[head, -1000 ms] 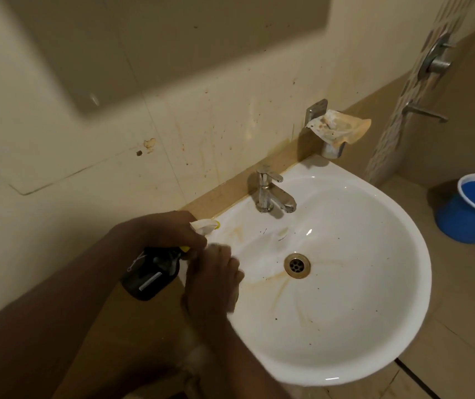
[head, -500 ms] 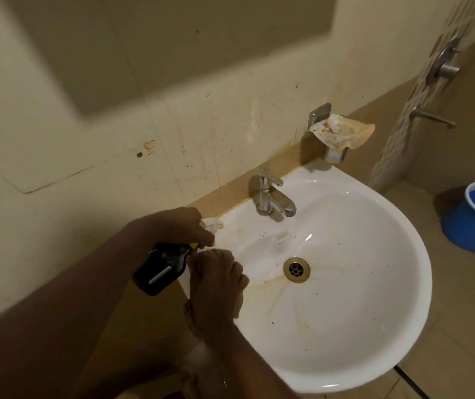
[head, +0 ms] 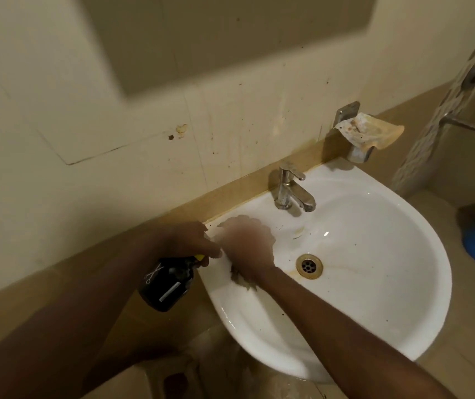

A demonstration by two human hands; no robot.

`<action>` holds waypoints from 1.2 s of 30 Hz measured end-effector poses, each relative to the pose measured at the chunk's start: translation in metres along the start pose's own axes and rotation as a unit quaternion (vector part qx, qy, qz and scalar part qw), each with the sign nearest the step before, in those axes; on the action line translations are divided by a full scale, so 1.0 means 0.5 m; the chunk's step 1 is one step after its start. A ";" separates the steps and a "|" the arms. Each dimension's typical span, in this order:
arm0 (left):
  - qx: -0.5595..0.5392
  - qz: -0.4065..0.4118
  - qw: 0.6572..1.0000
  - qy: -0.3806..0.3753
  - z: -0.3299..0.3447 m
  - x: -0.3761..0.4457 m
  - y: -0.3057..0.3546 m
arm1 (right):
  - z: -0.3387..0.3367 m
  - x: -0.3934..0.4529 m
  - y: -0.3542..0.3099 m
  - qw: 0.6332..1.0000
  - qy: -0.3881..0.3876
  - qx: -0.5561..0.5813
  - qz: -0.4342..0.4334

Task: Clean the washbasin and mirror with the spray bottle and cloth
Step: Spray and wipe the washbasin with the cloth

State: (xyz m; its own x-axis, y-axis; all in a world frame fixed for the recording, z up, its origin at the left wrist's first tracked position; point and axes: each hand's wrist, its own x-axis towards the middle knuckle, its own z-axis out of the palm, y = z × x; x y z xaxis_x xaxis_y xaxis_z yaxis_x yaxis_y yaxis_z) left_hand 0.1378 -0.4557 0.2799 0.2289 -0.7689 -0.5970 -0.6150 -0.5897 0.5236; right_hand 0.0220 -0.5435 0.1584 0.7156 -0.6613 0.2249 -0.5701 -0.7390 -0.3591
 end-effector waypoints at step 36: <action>-0.129 -0.120 0.984 0.028 0.176 -0.038 -0.009 | 0.014 -0.086 0.061 0.945 -0.023 0.266 -0.187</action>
State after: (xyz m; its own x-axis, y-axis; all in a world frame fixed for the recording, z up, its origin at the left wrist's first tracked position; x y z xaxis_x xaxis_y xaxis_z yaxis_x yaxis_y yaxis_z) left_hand 0.0698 -0.4165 0.2354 0.3891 -0.6082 -0.6919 -0.3280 -0.7933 0.5130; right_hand -0.0235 -0.5370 0.1316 0.8513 -0.3505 0.3904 0.0010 -0.7430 -0.6693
